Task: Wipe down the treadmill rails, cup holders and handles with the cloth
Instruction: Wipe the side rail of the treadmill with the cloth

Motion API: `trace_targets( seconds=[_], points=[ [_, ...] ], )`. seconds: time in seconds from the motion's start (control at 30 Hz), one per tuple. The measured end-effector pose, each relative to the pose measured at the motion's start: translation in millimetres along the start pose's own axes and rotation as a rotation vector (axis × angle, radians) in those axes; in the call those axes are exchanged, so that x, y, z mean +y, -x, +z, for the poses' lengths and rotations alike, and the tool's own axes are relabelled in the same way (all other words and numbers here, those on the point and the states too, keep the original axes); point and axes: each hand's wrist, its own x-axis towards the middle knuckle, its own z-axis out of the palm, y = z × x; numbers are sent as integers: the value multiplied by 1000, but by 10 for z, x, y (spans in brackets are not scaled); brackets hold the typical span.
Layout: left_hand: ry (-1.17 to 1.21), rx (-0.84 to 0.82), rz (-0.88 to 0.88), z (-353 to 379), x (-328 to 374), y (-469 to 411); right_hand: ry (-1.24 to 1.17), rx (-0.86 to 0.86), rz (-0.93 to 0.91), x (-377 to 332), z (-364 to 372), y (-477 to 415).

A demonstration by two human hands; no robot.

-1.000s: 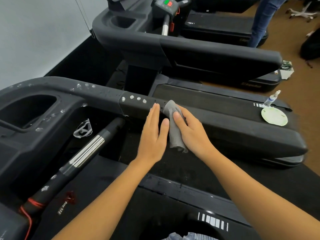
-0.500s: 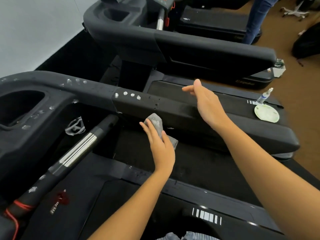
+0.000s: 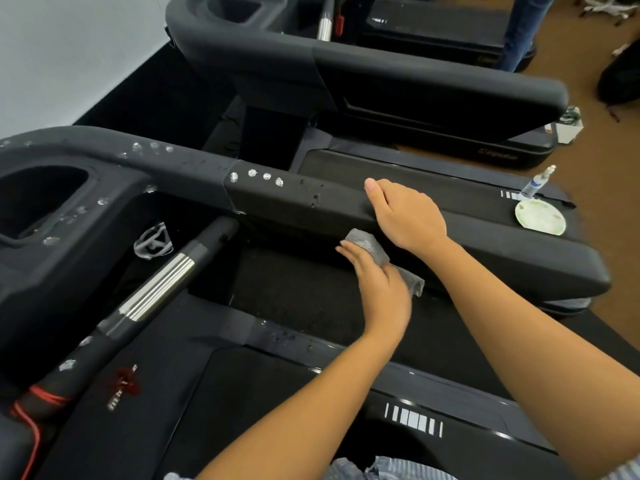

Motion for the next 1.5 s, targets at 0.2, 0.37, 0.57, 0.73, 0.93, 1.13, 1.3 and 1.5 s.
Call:
trace_targets(
  seconds=[0.2,0.37,0.57,0.73,0.93,1.13,1.3,1.5],
  points=[
    [46,184,-49,-225,13,-280,1,-13,7,-9,-4,4],
    [152,148,-167,34,65,-208,-25,-32,1,-11,-47,-8],
    [164,72,-252,209,98,-144,-12,-30,-6,-16,-21,-6],
    [115,-69,-261,147,8,24,-24,-44,-11,-13,-41,0],
    [-30,343,116,-300,-280,83,-8,-54,2,11,-48,-7],
    [-157,404,532,-201,-229,-349,-5,-60,11,-6,-41,-13],
    [-244,327,592,82,-254,-341,7,-53,-25,-21,-67,-8],
    [-407,227,675,-121,-275,-332,-8,-45,-29,5,-49,-20]
  ],
)
